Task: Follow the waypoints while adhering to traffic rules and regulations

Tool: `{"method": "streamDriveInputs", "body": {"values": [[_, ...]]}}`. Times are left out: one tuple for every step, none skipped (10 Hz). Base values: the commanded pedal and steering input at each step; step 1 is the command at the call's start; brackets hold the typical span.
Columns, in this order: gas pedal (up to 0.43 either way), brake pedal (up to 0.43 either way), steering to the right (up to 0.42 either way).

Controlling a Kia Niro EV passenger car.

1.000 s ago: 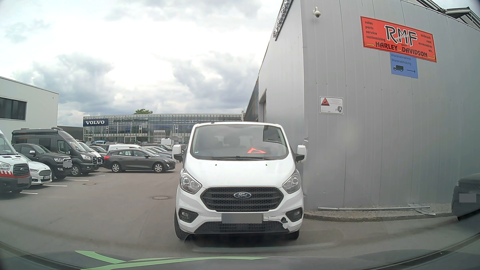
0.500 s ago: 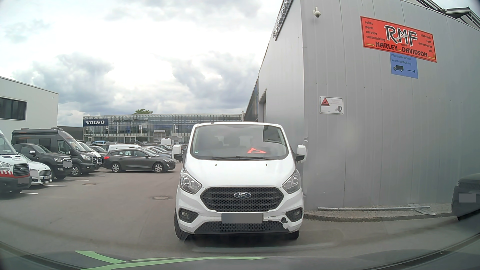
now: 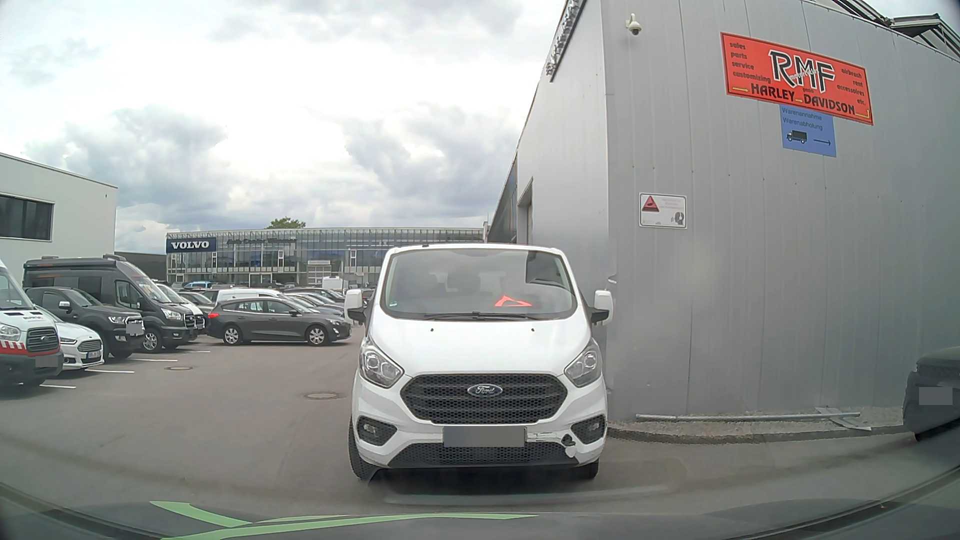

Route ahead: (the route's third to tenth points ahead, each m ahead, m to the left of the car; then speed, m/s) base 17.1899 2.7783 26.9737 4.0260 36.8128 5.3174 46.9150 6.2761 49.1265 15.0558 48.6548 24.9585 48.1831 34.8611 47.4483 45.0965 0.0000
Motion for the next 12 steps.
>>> {"method": "streamDriveInputs", "body": {"values": [[0.0,0.482,-0.462],[0.0,0.476,-0.462],[0.0,0.476,-0.462],[0.0,0.476,-0.463],[0.0,0.476,-0.462],[0.0,0.476,-0.462],[0.0,0.476,-0.462],[0.0,0.476,-0.462],[0.0,0.476,-0.463],[0.0,0.476,-0.463],[0.0,0.476,-0.462],[0.0,0.476,-0.462]]}}
